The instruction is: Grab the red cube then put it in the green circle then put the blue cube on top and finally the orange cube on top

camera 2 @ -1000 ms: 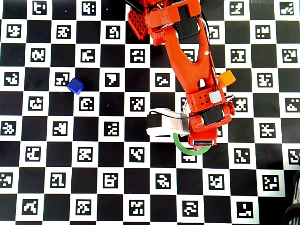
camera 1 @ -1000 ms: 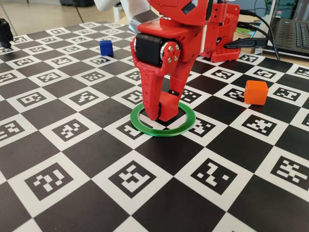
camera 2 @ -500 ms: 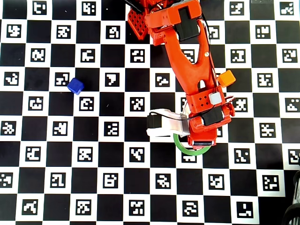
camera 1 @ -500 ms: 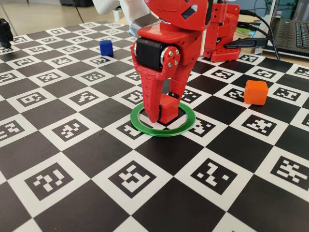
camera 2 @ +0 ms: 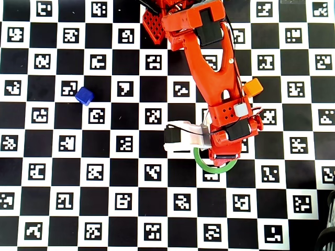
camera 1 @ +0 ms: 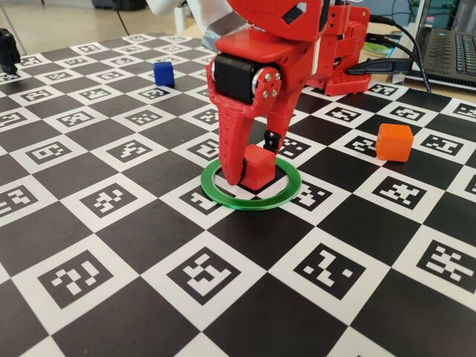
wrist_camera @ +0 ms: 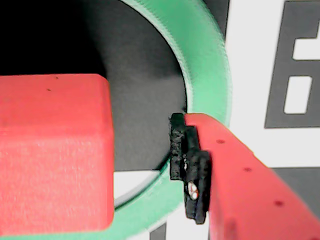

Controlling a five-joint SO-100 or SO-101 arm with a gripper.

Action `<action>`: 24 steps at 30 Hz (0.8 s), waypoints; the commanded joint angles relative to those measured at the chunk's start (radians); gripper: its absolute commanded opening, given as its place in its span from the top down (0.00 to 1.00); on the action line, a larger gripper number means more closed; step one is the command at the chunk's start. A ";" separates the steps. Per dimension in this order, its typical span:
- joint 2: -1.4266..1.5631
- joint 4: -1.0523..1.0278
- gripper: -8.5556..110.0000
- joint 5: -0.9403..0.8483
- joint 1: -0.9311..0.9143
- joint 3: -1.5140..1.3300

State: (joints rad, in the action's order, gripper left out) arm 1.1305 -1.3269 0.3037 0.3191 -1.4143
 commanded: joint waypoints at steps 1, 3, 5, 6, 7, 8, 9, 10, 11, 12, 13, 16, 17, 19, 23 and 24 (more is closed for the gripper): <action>0.150 -0.067 0.69 -0.002 -0.002 0.110; 0.189 -0.106 0.69 -0.018 -0.011 0.132; 0.239 -0.132 0.69 -0.041 -0.031 0.140; 0.264 -0.144 0.69 -0.057 -0.046 0.140; 0.290 -0.156 0.69 -0.074 -0.066 0.140; 0.314 -0.166 0.69 -0.089 -0.087 0.137; 0.336 -0.173 0.68 -0.106 -0.114 0.132; 0.354 -0.179 0.68 -0.127 -0.143 0.127; 0.370 -0.187 0.67 -0.150 -0.176 0.123; 0.380 -0.196 0.67 -0.178 -0.212 0.118; 0.391 -0.204 0.66 -0.216 -0.249 0.112; 0.430 -0.229 0.65 -0.365 -0.377 0.075; 0.440 -0.239 0.64 -0.423 -0.422 0.060; 0.460 -0.252 0.62 -0.532 -0.514 0.031; 0.454 -0.264 0.60 -0.727 -0.729 0.021; 0.451 -0.261 0.60 -0.770 -0.779 0.023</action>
State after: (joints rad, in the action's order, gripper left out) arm 1.4956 -1.5846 -0.3574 -0.2930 -1.4067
